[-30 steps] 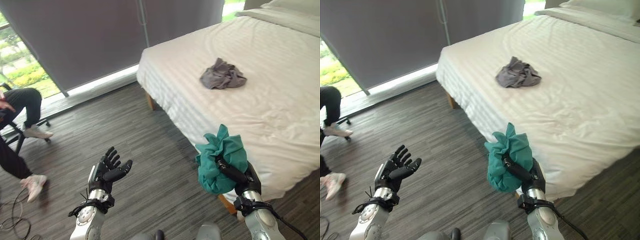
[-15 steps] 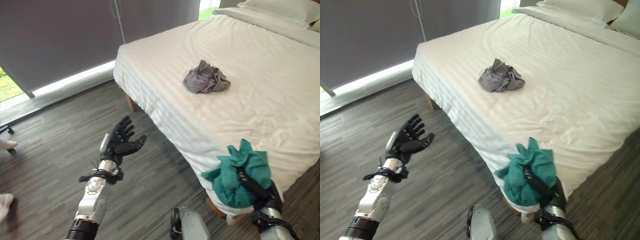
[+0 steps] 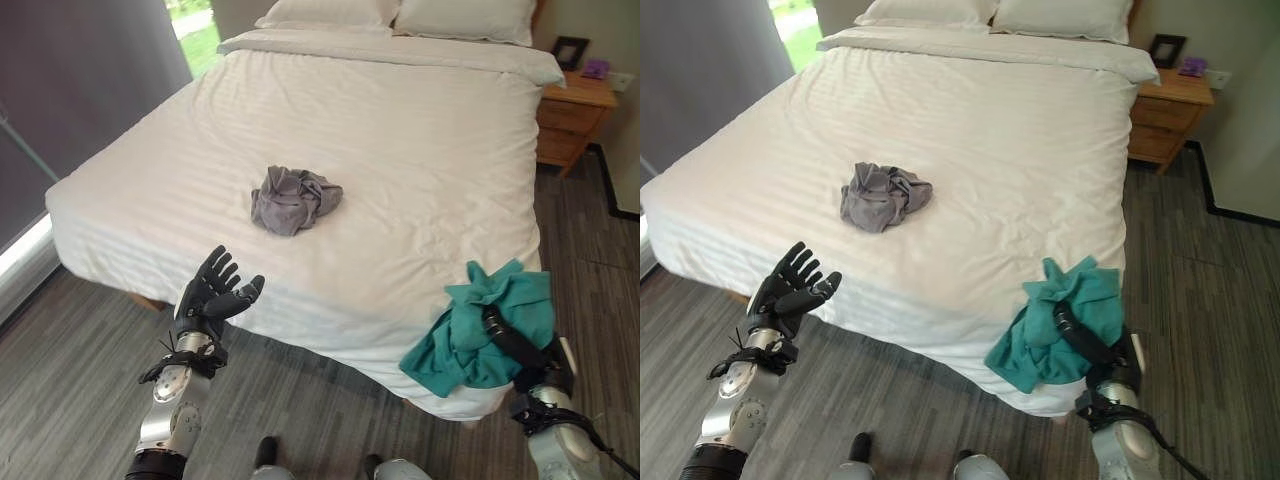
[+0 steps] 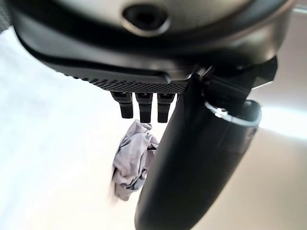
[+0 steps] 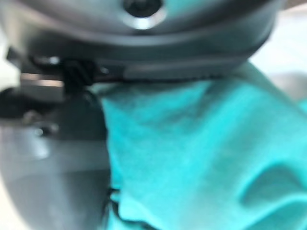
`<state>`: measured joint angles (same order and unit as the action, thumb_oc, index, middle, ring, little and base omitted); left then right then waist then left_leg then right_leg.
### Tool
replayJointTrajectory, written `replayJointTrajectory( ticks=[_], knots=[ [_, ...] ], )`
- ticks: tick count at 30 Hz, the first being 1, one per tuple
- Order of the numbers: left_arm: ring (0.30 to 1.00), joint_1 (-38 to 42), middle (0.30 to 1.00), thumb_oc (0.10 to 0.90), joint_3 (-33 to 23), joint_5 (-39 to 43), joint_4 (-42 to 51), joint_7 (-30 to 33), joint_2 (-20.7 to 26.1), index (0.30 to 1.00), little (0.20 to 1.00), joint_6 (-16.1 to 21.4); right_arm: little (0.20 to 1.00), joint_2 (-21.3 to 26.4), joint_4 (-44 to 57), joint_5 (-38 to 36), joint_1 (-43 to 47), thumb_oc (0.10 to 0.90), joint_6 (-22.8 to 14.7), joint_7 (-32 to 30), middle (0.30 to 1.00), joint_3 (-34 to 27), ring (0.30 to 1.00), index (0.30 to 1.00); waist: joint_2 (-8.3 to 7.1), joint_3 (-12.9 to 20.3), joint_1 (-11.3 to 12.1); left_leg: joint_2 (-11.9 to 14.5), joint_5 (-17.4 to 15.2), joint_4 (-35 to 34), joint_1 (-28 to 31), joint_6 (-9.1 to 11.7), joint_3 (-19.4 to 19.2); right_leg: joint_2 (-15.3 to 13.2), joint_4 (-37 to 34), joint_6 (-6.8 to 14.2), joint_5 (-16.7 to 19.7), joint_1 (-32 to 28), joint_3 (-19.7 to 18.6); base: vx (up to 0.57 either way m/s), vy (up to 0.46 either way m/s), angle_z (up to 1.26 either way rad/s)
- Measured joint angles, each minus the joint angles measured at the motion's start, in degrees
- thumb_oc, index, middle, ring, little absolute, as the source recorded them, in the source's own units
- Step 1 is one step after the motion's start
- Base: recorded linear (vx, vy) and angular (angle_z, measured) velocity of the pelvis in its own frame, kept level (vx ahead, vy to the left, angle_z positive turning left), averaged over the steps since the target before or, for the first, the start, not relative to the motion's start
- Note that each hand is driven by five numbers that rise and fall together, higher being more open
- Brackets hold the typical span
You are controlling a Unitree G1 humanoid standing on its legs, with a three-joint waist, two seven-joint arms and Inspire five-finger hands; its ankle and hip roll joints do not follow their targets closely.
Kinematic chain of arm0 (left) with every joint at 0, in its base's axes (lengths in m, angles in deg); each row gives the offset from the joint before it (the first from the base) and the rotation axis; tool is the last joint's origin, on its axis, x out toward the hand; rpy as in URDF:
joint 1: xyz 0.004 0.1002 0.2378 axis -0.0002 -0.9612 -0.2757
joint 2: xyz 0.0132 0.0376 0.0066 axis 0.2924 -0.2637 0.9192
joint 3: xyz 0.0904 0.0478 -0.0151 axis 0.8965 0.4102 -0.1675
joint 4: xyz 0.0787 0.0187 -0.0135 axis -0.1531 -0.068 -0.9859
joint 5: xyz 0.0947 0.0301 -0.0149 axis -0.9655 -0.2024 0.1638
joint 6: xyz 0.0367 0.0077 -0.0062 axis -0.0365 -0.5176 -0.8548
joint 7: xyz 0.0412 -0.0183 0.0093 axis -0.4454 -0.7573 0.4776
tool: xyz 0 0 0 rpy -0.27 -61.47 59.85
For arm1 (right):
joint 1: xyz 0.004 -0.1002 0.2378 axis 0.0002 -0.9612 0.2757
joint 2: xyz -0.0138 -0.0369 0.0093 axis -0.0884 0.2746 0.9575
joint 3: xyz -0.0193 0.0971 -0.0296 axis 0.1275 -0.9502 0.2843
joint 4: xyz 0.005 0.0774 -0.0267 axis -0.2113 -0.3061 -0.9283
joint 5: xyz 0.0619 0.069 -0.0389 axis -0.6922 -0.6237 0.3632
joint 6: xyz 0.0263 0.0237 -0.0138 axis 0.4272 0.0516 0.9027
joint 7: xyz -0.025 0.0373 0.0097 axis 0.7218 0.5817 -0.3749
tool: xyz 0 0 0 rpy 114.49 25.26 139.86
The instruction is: Pick up bed clothes into laundry basket.
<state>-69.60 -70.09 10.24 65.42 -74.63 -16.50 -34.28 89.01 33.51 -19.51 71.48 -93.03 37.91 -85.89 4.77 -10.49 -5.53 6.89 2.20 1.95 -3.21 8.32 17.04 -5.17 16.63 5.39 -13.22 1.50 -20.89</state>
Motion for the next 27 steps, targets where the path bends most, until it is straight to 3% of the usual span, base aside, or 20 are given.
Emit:
replayJointTrajectory(
  ticks=[1, 2, 3, 4, 5, 6, 7, 11, 12, 13, 14, 16, 19, 22, 27],
  knots=[
    [0.900, 1.4, 0.900, 0.800, 0.3, -0.1, 0.4, 0.1, 2.8, 0.900, 0.900, 0.0, 0.300, -1.6, 1.7, 0.3, -1.2, 0.400, 0.0, 0.6, 0.300, 1.1, 0.300, 0.300, -2.58, 0.3, -0.2, -4.9, -1.8, 3.2, -1.0, -2.0, -3.2, -4.5, -1.6, 1.4, 1.6, 1.1, -2.1, 0.23, 0.722, -0.82],
    [0.900, 2.5, 0.900, 0.800, 0.2, -0.1, 0.6, 0.1, 5.3, 0.900, 0.900, 0.1, 0.300, -3.2, 2.3, 0.9, -1.2, 0.400, 0.0, 1.3, 0.300, 2.2, 0.300, 0.300, -3.58, 0.2, 0.9, -6.3, -2.5, 5.0, -1.7, -2.8, -5.0, -7.1, -1.4, 3.2, 1.0, 0.8, -3.4, 0.13, 0.718, -1.00],
    [0.900, 4.6, 0.900, 0.800, 0.6, -0.4, 0.5, 0.6, 8.1, 0.900, 0.900, 0.2, 0.300, -5.0, 2.2, 1.4, -1.3, 0.400, 0.2, 1.6, 0.300, 4.3, 0.300, 0.300, -4.57, 0.0, 0.9, -7.9, -2.8, 5.5, -1.2, -3.9, -7.8, -8.0, 3.0, 5.4, 3.1, 2.9, -2.9, -0.04, 0.617, -0.98],
    [0.900, 6.2, 0.900, 0.800, 0.9, -1.3, 0.6, 1.1, 10.6, 0.900, 0.900, 0.5, 0.300, -6.1, 2.0, 1.4, -0.3, 0.400, 0.6, 1.8, 0.300, 6.2, 0.300, 0.300, -4.20, -0.7, 2.1, -7.4, -2.4, 6.0, -1.2, -4.3, -9.5, -8.0, 7.4, 5.7, 3.9, 4.7, -2.8, -0.04, 0.591, -0.86],
    [0.900, 8.1, 0.900, 0.800, 1.6, -2.7, 0.6, 1.6, 13.7, 0.900, 0.900, 0.5, 0.300, -7.5, 1.9, 1.3, -0.5, 0.400, 0.9, 1.9, 0.300, 8.5, 0.300, 0.300, -4.29, -1.4, 1.2, -7.9, -2.8, 6.5, -0.8, -5.2, -10.4, -8.0, 12.5, 5.8, 7.0, 7.6, -0.1, -0.01, 0.551, -0.71],
    [0.900, 10.2, 0.900, 0.800, 2.4, -4.2, 0.5, 2.4, 17.9, 0.900, 0.900, 0.9, 0.300, -8.1, 2.0, 1.2, 0.8, 0.400, 1.2, 2.7, 0.300, 11.0, 0.300, 0.300, -3.12, -2.7, 1.3, -7.0, -3.5, 7.7, -0.4, -6.4, -12.1, -8.4, 15.2, 7.1, 10.1, 8.9, 4.1, 0.07, 0.315, -0.72],
    [0.900, 11.7, 0.900, 0.800, 2.6, -5.5, 0.5, 2.4, 21.5, 0.900, 0.900, 1.2, 0.300, -8.0, 2.0, 1.3, 0.9, 0.400, 1.5, 4.1, 0.300, 13.3, 0.300, 0.300, -2.51, -3.3, 1.5, -6.3, -3.7, 7.2, 0.5, -6.6, -13.7, -8.8, 15.3, 8.0, 10.5, 9.7, 7.0, 0.04, 0.273, -0.71],
    [0.900, 16.8, 0.900, 0.800, 2.4, -8.8, -0.9, 3.0, 32.0, 0.900, 0.900, 2.1, 0.300, -7.0, 1.5, 1.5, 0.8, 0.400, 2.4, 6.5, 0.300, 16.4, 0.300, 0.300, -2.88, -3.6, 1.7, -5.8, -3.0, 3.2, 2.4, -7.0, -16.7, -7.9, 7.0, 8.0, 11.0, 8.9, 11.7, 0.06, 0.260, -0.60],
    [0.900, 17.4, 0.900, 0.800, 2.5, -9.5, -1.4, 3.1, 37.3, 0.900, 0.900, 2.3, 0.300, -6.9, 0.9, 1.5, 1.3, 0.400, 2.4, 7.1, 0.300, 16.7, 0.300, 0.300, -3.21, -3.5, 2.1, -5.0, -1.8, 0.0, 3.6, -6.2, -17.6, -7.7, 3.8, 7.9, 11.0, 9.1, 16.5, 0.08, 0.144, -0.77],
    [0.900, 19.5, 0.900, 0.800, 3.2, -9.8, -2.4, 3.2, 38.8, 0.900, 0.900, 2.3, 0.300, -6.3, 0.5, 1.5, 1.3, 0.400, 2.4, 7.3, 0.300, 16.5, 0.300, 0.300, -3.53, -3.3, 2.5, -4.7, -1.1, -1.6, 4.1, -5.3, -17.4, -8.0, 0.2, 7.2, 10.1, 7.3, 19.5, 0.08, 0.171, -0.55],
    [0.900, 21.5, 0.900, 0.800, 3.3, -10.2, -3.1, 3.3, 38.8, 0.900, 0.900, 2.7, 0.300, -5.2, -0.3, 1.5, 1.5, 0.400, 2.3, 7.4, 0.300, 16.1, 0.300, 0.300, -3.69, -3.2, 1.9, -4.6, -0.5, -2.4, 4.1, -4.5, -17.0, -7.3, -3.0, 5.1, 8.9, 5.9, 19.5, 0.04, 0.075, -0.06],
    [0.900, 25.0, 0.900, 0.800, 6.1, -11.6, -3.5, 3.1, 39.8, 0.900, 0.900, 2.9, 0.300, -2.8, -2.0, 1.4, 1.7, 0.400, 2.4, 7.3, 0.300, 14.8, 0.300, 0.300, -2.85, -3.1, 1.4, -3.1, 0.3, -3.9, 4.5, -4.0, -15.7, -4.9, -4.0, 4.3, 9.6, 6.0, 18.8, 0.03, 0.038, -0.14],
    [0.900, 32.9, 0.900, 0.800, 12.3, -12.5, -6.6, 3.0, 40.3, 0.900, 0.900, 3.4, 0.300, 0.9, -2.3, 1.4, 1.7, 0.400, 2.8, 7.4, 0.300, 12.9, 0.300, 0.300, -2.71, -2.9, 1.4, -1.6, 0.8, -4.5, 4.7, -3.3, -16.5, -3.3, -3.8, 3.7, 9.8, 6.7, 18.6, 0.05, 0.012, -0.22],
    [0.900, 45.2, 0.900, 0.800, 23.5, -16.2, -14.0, 2.1, 40.6, 0.900, 0.900, 2.7, 0.300, 3.1, -2.3, 1.4, 1.0, 0.400, 2.8, 7.3, 0.300, 10.0, 0.300, 0.300, -2.65, -2.9, 0.1, -1.4, 1.6, -4.3, 3.7, -2.3, -15.4, -3.2, -4.1, 3.3, 10.1, 6.8, 19.6, 0.05, 0.015, 0.12],
    [0.900, 54.2, 0.900, 0.800, 31.7, -19.2, -26.4, 2.1, 40.4, 0.900, 0.900, 0.9, 0.300, 3.0, -2.3, 1.4, 0.4, 0.400, 2.9, 7.4, 0.300, 10.8, 0.300, 0.300, -2.64, -2.3, -2.5, -1.4, 1.7, -4.4, 2.6, -2.2, -15.0, -3.3, -5.4, 2.4, 11.0, 7.2, 20.3, 0.00, 0.024, 0.06]
  ],
)
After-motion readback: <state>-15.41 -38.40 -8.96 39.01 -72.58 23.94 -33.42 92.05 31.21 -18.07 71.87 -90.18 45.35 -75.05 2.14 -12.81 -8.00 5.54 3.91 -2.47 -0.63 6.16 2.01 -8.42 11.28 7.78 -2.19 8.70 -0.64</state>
